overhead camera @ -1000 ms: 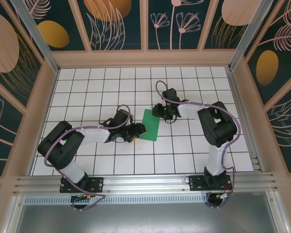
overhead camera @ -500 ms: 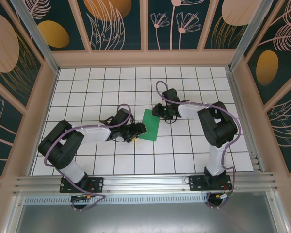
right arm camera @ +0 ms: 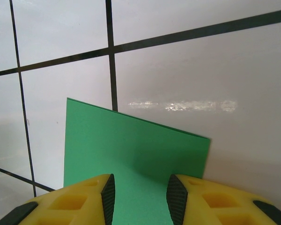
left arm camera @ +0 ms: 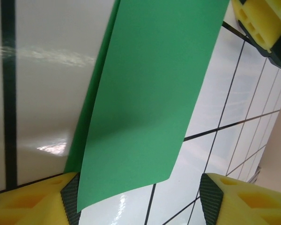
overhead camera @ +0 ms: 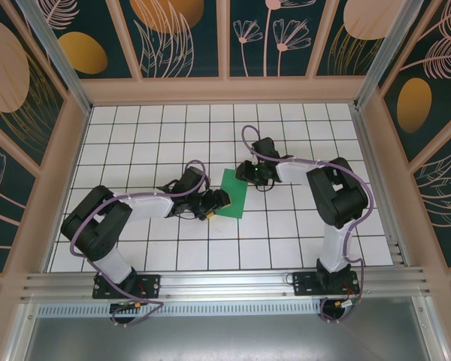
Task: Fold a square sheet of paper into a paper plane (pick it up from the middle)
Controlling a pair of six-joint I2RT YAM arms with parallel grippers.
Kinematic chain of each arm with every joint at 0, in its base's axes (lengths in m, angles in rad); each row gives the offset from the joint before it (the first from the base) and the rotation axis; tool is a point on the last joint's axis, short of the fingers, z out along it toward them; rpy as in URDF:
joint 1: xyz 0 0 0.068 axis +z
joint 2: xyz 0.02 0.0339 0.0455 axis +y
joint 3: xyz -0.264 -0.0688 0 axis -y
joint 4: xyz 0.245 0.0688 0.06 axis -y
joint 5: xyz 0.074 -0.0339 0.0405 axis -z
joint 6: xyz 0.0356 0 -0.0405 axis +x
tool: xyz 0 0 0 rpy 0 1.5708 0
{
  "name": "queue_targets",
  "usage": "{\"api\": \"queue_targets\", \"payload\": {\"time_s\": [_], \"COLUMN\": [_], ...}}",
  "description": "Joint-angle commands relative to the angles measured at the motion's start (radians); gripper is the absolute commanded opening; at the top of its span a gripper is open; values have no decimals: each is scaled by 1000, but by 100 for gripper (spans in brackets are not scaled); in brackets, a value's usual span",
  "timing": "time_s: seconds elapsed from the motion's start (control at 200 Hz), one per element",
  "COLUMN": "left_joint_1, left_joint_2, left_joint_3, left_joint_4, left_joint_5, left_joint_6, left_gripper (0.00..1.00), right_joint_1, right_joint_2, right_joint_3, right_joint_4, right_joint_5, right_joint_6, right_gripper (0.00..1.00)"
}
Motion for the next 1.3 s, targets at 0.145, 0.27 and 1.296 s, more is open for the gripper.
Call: {"api": "queue_targets", "payload": {"time_s": [0.145,0.27,1.296], "left_joint_1": [-8,-8,-9], "left_joint_2": [-9,-29,-88], "left_joint_3": [5,-2,-98], "left_joint_4": [70,95,231], "left_joint_5": [35,47,117], "left_joint_6": [19,18,-34], "left_gripper": [62,56,36], "right_joint_1": [-2,-2,-1], "right_joint_2": [103,104,124], "right_joint_3": [-59,-57,-53], "right_joint_4": [-80,-83,-95], "right_joint_5": [48,48,44], "right_joint_6": [5,4,9], "right_gripper": [41,41,36]}}
